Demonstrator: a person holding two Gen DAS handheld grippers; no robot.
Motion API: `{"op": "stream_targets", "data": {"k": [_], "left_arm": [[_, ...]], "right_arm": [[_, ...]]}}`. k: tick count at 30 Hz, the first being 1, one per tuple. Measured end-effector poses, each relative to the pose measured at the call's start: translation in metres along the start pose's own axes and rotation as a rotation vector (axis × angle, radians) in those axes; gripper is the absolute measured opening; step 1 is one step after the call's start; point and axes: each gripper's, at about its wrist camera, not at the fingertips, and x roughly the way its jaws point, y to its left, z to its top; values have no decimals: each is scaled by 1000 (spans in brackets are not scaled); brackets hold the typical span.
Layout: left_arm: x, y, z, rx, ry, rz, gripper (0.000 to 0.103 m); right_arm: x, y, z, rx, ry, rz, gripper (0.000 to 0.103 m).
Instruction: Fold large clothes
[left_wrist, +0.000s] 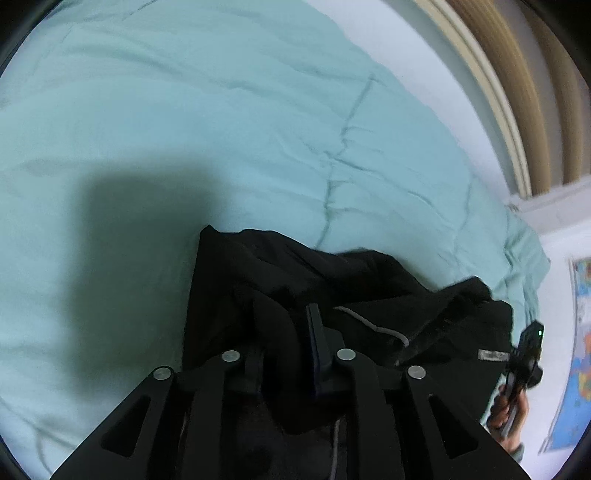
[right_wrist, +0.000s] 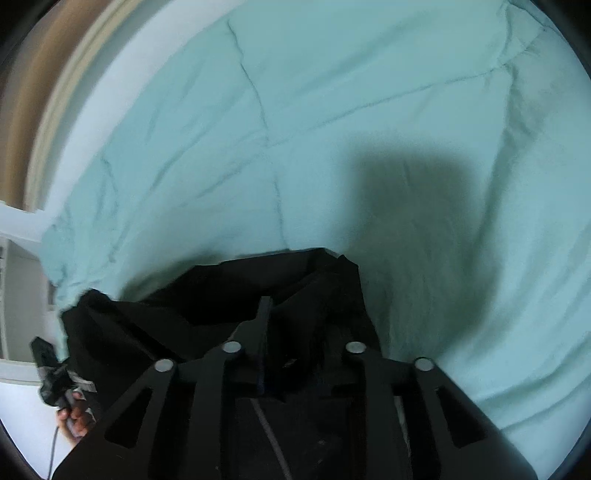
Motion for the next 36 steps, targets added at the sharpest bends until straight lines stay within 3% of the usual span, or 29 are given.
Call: {"op": "stream_targets", "data": {"k": [2,3,4,5,7,10,12,22,28,31,33,35,36], "left_arm": [[-21,-1,-3,16,-10,-39,32],[-38,0,-6,16,-26,-85,36],[-47,0,-8,15,-39,-107,46],[-66,1,-13,13,-75,-129,64],[-98,7,-20,13,-161,-127,79],[-125,10,-22,10,-223,-152,79],[-126,9,-21,19,-230,-117,79],[-37,-2,3,106,-115,51,79],[-8,3,26,79,-63,31,79],[0,6,30,69,-44,-16,79],[-1,2,26,92,-62,-18,74],[-1,-7,21,134,-66,6,23],[-1,-10,19,150,-69,17,17]], "right_arm": [[-23,0,-4,-15,-30,48,56],[-34,0,-5,-23,-50,62,60],[-49,3,-8,-38,-79,65,67],[-63,5,-10,-58,-108,60,73],[-84,7,-17,-87,-153,56,78],[-97,10,-25,-143,-176,19,78],[-88,12,-25,-169,-159,-23,78],[-15,3,-1,-245,-108,5,78],[18,1,19,-280,-77,5,78],[35,-3,23,-261,-35,29,78],[43,-1,20,-266,-22,32,77],[36,8,10,-319,-97,-9,46],[31,12,5,-343,-125,-47,41]]}}
